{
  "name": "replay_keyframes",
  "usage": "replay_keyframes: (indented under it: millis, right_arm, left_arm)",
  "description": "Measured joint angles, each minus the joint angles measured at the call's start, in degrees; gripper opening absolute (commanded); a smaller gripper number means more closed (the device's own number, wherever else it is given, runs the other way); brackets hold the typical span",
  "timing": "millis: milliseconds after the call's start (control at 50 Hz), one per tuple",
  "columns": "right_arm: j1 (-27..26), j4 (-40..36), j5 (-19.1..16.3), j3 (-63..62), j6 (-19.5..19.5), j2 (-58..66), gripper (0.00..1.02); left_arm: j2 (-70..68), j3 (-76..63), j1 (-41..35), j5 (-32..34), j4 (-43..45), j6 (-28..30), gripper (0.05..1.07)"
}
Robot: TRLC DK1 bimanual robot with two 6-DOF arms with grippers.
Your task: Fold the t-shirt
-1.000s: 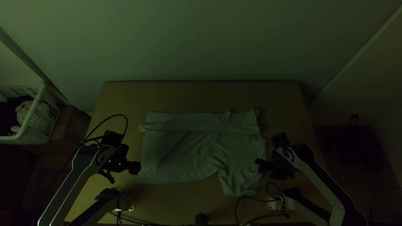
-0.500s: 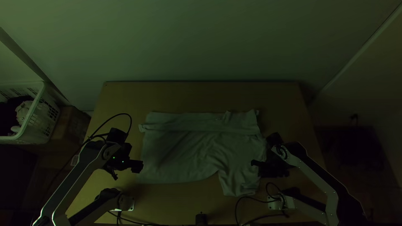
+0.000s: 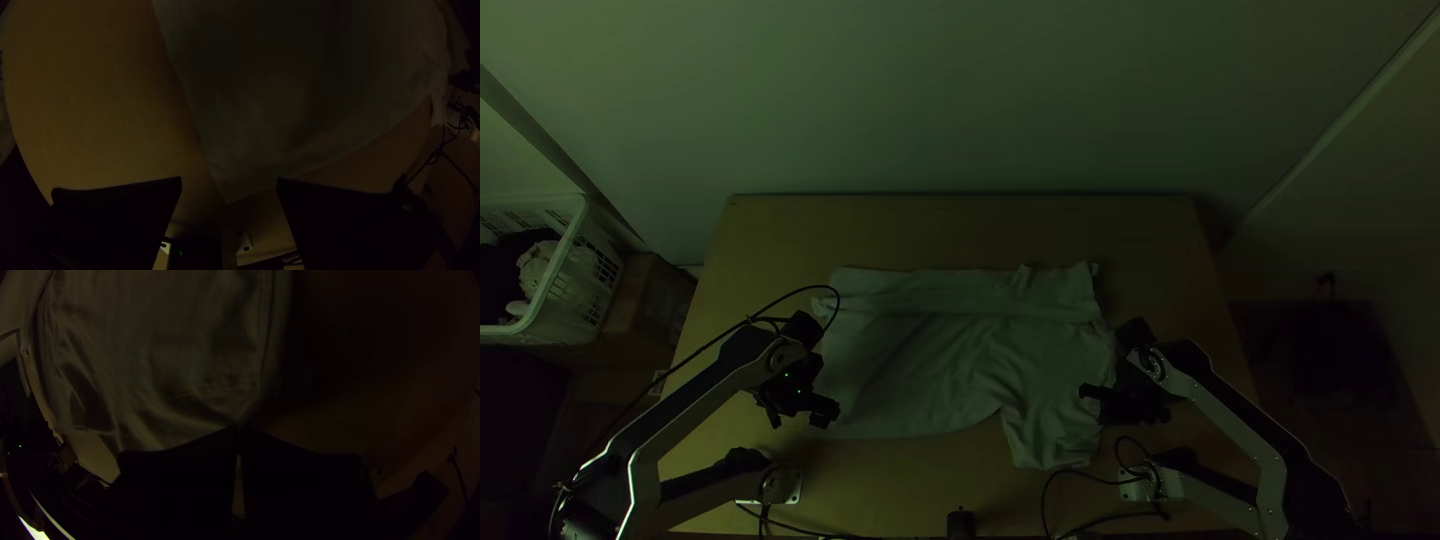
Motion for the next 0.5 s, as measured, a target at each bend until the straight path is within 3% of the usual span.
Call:
replay_keyframes:
  millis: [260, 400, 500]
  right_arm:
    - [-0.48, 0.00, 0.00, -0.02, -0.28, 0.00, 0.02]
    - [-0.63, 0.00, -0.02, 0.00, -0.90, 0.00, 0.03]
    - [-0.81, 0.00, 0.00, 0.00, -1.11, 0.00, 0.02]
  left_arm:
    - [5.38, -0.13, -1.51, -0.66, 0.83, -0.09, 0.53]
    - [5.40, -0.46, -3.63, -0.66, 1.33, -0.07, 0.52]
    - [6.23, -0.46, -5.46, -0.66, 1.33, -0.07, 0.43]
